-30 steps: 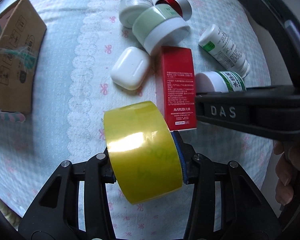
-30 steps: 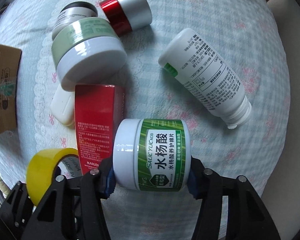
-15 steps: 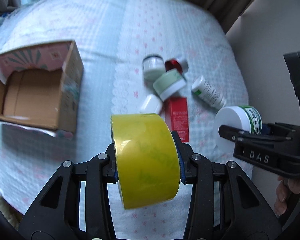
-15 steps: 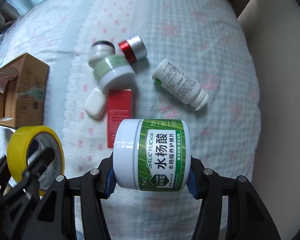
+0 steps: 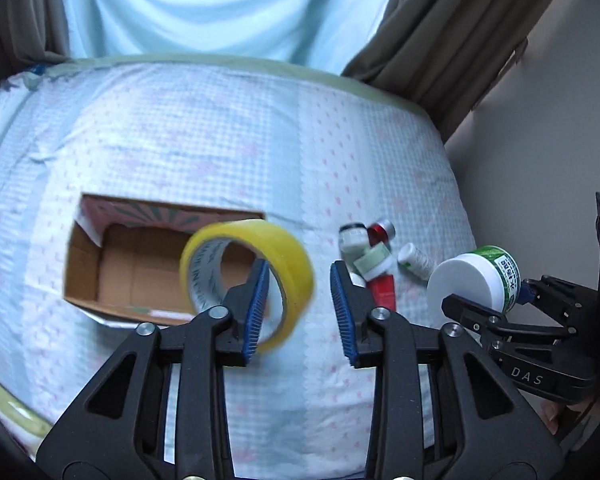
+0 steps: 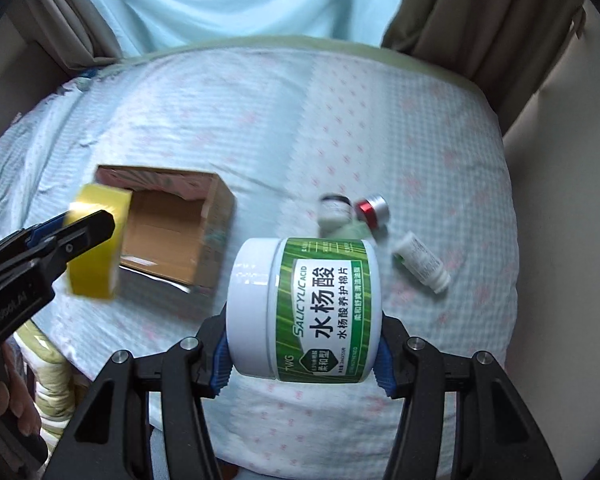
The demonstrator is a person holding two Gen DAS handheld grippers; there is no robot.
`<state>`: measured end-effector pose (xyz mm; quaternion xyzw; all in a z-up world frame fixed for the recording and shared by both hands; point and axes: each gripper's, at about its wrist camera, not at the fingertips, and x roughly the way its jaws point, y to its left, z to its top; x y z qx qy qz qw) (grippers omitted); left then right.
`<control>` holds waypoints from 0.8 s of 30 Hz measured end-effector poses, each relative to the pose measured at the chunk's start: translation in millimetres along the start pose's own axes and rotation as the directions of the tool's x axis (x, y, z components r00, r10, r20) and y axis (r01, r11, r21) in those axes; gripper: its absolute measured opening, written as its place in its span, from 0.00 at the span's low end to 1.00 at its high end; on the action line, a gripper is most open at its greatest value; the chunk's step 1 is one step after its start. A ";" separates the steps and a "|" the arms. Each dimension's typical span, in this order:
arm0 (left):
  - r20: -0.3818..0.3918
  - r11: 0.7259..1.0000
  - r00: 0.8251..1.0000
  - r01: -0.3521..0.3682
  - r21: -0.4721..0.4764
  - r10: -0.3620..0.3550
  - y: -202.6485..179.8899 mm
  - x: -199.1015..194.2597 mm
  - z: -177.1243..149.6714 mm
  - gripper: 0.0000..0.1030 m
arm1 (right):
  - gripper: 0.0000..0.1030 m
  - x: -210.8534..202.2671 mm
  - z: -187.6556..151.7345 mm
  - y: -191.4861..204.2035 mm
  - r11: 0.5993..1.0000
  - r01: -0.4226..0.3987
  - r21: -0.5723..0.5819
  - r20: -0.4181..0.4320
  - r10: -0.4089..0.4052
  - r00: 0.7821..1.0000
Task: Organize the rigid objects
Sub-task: 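Carry the tape roll into the box and open the left tool, then lower the green-labelled jar into the box and open the right tool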
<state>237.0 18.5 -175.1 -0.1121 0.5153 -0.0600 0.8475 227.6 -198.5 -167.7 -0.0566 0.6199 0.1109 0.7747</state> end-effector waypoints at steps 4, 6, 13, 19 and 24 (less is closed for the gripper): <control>0.022 0.999 0.999 0.029 0.014 -0.029 45.9 -18.3 21.0 0.27 | 0.50 -8.2 13.0 36.9 0.999 -0.034 0.010 0.020 0.034 0.999; 0.004 0.999 0.999 0.034 0.018 -0.034 71.3 -18.9 27.8 0.27 | 0.50 -6.0 17.1 52.9 0.997 -0.067 0.035 0.020 0.066 0.998; -0.152 0.999 0.988 0.044 0.015 -0.041 166.7 23.9 14.0 0.27 | 0.50 32.6 22.7 115.8 0.985 -0.090 0.149 -0.033 0.095 0.995; -0.278 1.000 0.960 0.015 -0.014 -0.018 239.2 76.0 1.5 0.27 | 0.50 93.8 30.3 162.9 0.972 -0.127 0.200 -0.084 0.147 0.986; -0.324 1.000 0.946 0.015 -0.016 -0.019 257.6 114.6 0.3 0.27 | 0.50 138.0 38.4 182.8 0.973 -0.108 0.205 -0.139 0.138 0.981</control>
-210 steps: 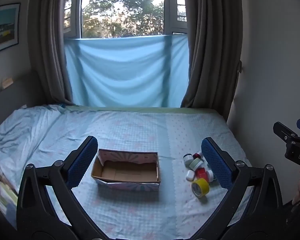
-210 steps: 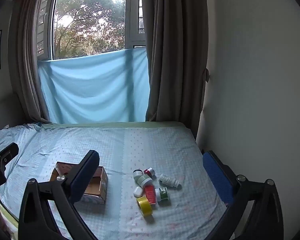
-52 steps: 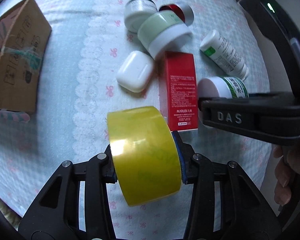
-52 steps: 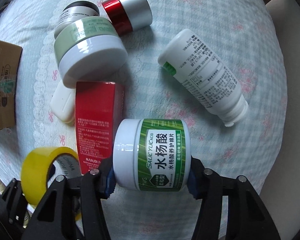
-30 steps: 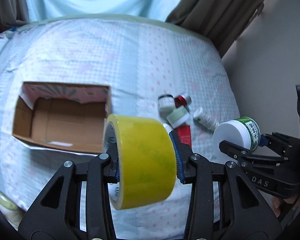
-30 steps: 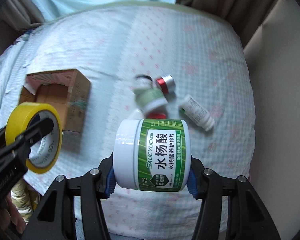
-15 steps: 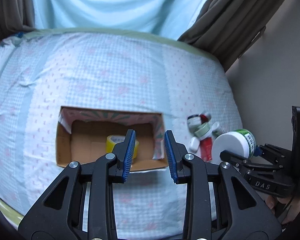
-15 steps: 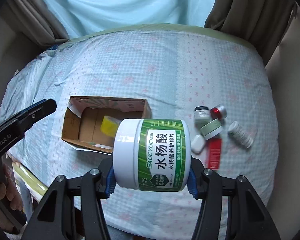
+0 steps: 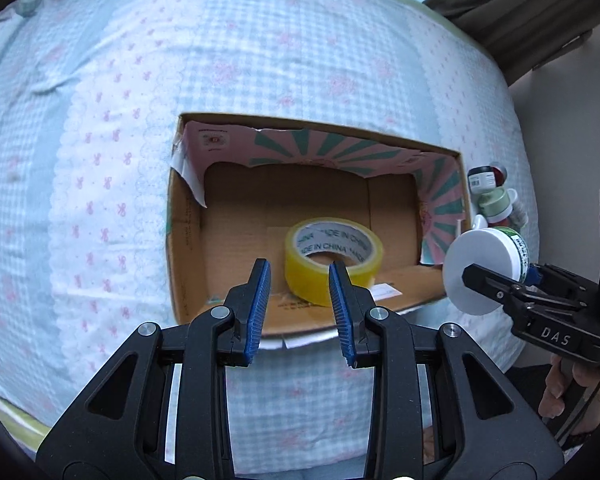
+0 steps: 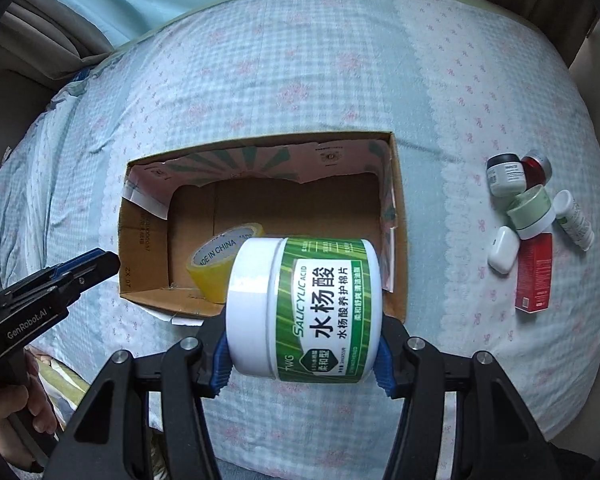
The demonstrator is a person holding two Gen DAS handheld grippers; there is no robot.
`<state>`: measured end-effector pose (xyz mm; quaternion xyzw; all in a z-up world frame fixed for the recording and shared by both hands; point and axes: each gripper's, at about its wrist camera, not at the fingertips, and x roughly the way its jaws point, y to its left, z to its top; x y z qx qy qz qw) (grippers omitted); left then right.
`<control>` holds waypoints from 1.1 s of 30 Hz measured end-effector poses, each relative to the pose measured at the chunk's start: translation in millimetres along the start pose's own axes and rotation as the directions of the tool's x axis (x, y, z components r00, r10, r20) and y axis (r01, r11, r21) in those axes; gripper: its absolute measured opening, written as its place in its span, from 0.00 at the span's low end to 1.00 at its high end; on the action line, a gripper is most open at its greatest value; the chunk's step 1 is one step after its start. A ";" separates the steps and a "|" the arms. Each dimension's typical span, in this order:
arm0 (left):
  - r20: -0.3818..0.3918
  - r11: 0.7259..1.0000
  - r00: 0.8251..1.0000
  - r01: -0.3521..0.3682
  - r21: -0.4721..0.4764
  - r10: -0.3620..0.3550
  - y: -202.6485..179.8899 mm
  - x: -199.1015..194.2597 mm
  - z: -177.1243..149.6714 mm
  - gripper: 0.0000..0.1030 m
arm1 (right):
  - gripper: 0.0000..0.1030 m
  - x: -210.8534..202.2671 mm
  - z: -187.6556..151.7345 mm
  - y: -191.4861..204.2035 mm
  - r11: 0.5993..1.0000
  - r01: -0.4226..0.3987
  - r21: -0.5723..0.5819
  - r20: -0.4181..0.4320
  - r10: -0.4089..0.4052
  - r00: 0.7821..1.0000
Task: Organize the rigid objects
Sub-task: 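Lower the green-labelled jar into the box and open the right tool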
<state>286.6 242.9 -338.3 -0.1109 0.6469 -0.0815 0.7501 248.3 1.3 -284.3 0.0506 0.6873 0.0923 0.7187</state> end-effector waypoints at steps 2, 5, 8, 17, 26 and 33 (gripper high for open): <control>-0.010 1.000 1.000 0.001 0.010 -0.001 0.7 11.0 3.8 0.27 | 0.50 16.9 4.8 4.3 1.000 0.013 -0.009 -0.021 -0.014 1.000; -0.025 1.000 1.000 -0.006 0.026 0.007 -2.0 23.0 10.7 0.27 | 0.50 37.8 10.2 5.2 1.000 0.017 -0.007 -0.044 -0.017 0.999; -0.014 0.996 0.999 -0.042 0.074 0.043 -7.2 31.3 17.7 0.28 | 0.50 53.3 17.7 1.2 0.999 0.022 0.025 -0.071 -0.020 0.997; -0.029 0.985 0.995 -0.094 0.142 0.099 -12.9 57.3 33.1 1.00 | 1.00 73.7 44.4 -0.1 0.998 0.057 0.007 -0.052 -0.057 0.997; -0.032 0.987 0.994 -0.098 0.128 0.103 -9.8 51.6 23.2 1.00 | 1.00 72.1 37.5 -11.0 0.998 0.037 0.057 -0.036 -0.035 0.999; 0.010 0.986 0.994 -0.107 0.128 0.106 -12.6 21.3 12.0 1.00 | 1.00 49.6 25.9 -6.0 0.998 0.049 0.046 -0.014 -0.048 0.999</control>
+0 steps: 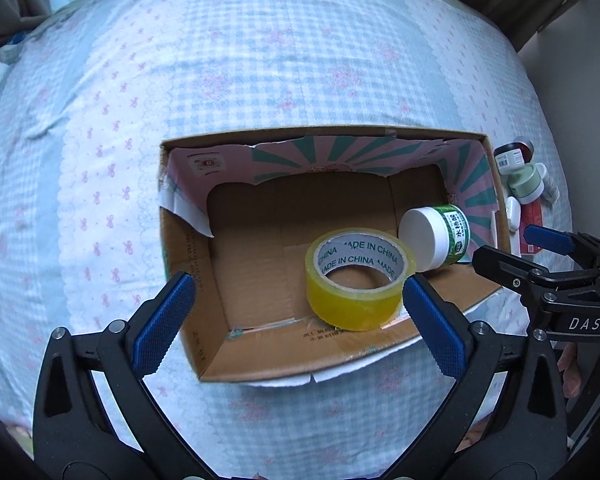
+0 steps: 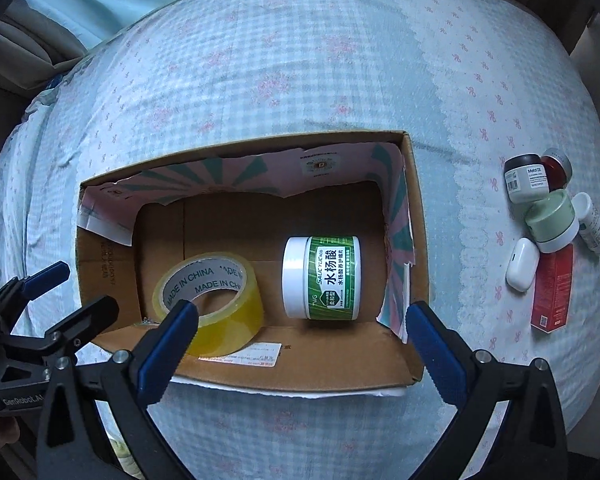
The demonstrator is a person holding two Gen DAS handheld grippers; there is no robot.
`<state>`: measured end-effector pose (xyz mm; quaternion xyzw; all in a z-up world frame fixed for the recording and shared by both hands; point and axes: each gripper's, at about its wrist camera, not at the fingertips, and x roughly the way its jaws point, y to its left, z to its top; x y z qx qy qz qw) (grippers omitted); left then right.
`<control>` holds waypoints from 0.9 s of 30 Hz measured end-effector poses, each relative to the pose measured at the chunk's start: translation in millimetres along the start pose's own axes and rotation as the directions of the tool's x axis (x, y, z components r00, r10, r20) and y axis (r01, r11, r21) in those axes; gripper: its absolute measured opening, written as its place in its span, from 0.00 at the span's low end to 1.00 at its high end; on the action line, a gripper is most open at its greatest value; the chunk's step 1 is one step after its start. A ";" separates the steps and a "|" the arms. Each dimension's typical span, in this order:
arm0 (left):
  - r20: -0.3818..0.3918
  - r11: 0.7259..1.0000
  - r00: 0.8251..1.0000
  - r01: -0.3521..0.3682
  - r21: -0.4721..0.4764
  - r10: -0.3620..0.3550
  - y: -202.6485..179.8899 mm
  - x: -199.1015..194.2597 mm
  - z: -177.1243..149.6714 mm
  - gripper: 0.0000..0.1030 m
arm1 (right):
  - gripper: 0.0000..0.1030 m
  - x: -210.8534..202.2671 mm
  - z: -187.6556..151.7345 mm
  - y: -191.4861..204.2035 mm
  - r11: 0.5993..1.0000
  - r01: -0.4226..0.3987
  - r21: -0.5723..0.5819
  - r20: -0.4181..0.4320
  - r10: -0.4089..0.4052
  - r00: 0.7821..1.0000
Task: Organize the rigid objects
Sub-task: 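Lower the green-labelled jar into the box and open the right tool, then move both tools back toward the remaining items on the bed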
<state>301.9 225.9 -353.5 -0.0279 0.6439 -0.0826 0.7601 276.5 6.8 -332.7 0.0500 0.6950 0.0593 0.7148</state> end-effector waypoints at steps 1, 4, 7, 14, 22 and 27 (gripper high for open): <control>0.008 1.000 1.000 -0.002 0.002 0.002 -0.2 -5.9 -2.0 1.00 | 1.00 -5.8 -2.5 1.5 1.000 0.001 -0.001 0.004 -0.001 1.000; 0.039 1.000 0.999 -0.008 0.006 0.008 -1.7 -27.8 -9.7 1.00 | 1.00 -23.6 -10.7 4.8 1.000 0.006 -0.007 0.021 -0.006 1.000; 0.068 1.000 0.997 -0.020 0.004 0.020 -3.9 -53.5 -20.1 1.00 | 1.00 -44.1 -20.6 7.8 1.000 0.005 0.005 0.040 -0.005 0.999; 0.143 0.999 0.989 -0.044 0.004 0.043 -11.8 -106.3 -49.5 1.00 | 1.00 -93.6 -52.8 7.6 0.999 0.013 0.031 0.100 -0.016 0.995; 0.244 0.999 0.969 -0.043 0.020 0.037 -43.5 -149.5 -82.5 1.00 | 1.00 -144.7 -111.1 -6.6 0.997 0.043 0.065 0.171 -0.053 0.984; 0.256 0.999 0.967 -0.008 0.035 -0.002 -81.2 -161.4 -95.5 1.00 | 1.00 -171.3 -143.2 -33.6 0.991 0.041 0.127 0.209 -0.067 0.976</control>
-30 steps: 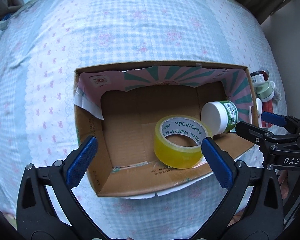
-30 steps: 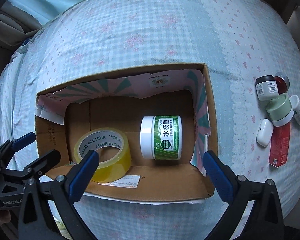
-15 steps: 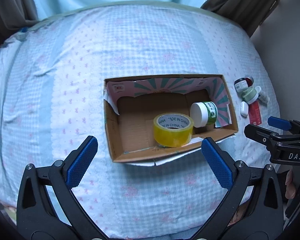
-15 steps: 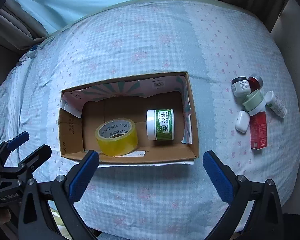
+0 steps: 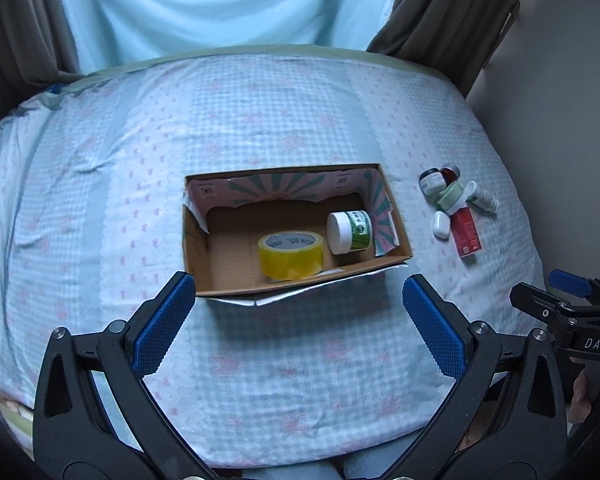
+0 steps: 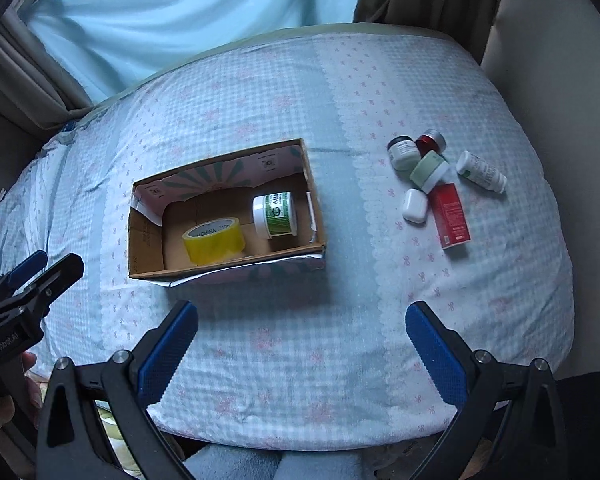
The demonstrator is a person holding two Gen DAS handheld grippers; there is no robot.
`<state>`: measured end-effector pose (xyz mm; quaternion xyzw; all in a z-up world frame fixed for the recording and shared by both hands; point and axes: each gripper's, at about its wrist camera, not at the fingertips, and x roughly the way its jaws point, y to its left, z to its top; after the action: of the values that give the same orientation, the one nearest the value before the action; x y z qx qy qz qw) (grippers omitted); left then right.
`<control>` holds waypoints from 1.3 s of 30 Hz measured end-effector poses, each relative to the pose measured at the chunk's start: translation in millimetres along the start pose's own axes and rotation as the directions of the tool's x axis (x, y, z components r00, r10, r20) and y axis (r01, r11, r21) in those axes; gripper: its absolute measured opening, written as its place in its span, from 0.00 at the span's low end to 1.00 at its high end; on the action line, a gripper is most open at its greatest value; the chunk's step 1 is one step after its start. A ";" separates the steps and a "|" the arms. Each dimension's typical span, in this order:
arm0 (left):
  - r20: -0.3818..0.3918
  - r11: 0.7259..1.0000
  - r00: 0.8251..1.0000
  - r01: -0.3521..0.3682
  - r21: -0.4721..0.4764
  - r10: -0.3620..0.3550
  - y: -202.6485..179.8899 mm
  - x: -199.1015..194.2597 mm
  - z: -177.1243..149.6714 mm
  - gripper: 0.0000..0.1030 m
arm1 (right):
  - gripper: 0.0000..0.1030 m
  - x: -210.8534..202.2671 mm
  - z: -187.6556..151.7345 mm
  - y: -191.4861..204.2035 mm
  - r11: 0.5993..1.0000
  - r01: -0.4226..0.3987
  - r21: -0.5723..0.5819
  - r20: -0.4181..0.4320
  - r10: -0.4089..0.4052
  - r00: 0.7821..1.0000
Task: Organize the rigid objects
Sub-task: 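Move both tools back toward the remaining items on the bed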
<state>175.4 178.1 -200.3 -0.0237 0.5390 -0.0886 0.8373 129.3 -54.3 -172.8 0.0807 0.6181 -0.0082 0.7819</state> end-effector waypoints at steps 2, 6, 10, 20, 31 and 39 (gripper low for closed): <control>0.003 1.000 1.000 0.013 0.006 -0.013 -18.5 -2.7 -3.9 1.00 | 1.00 -11.6 -6.2 -19.5 1.000 0.014 0.020 0.022 -0.015 1.000; 0.008 1.000 1.000 0.016 0.008 -0.017 -61.2 -1.0 -10.9 1.00 | 1.00 -25.6 -12.8 -60.6 0.999 0.041 0.031 0.050 -0.043 0.998; 0.012 1.000 1.000 0.002 -0.027 -0.002 -109.2 7.0 -14.8 1.00 | 1.00 -29.9 -12.5 -107.9 0.999 0.038 0.007 0.070 -0.039 0.997; 0.006 0.999 1.000 0.022 -0.050 -0.022 -228.9 37.6 -2.7 1.00 | 1.00 -28.4 12.7 -218.7 0.991 -0.014 -0.132 0.063 0.023 0.998; -0.118 0.989 0.988 0.110 0.102 -0.098 -306.7 123.4 44.0 1.00 | 1.00 0.6 62.0 -285.4 0.983 0.035 -0.181 0.066 -0.024 0.998; -0.262 0.973 0.962 0.133 0.188 -0.081 -334.1 225.0 81.4 1.00 | 1.00 57.9 114.4 -302.4 0.944 0.065 -0.324 0.035 -0.057 0.998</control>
<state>298.8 -194.0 -323.3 0.0445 0.6274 -0.1909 0.7537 219.3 -363.4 -238.4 -0.0682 0.6033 0.0685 0.7916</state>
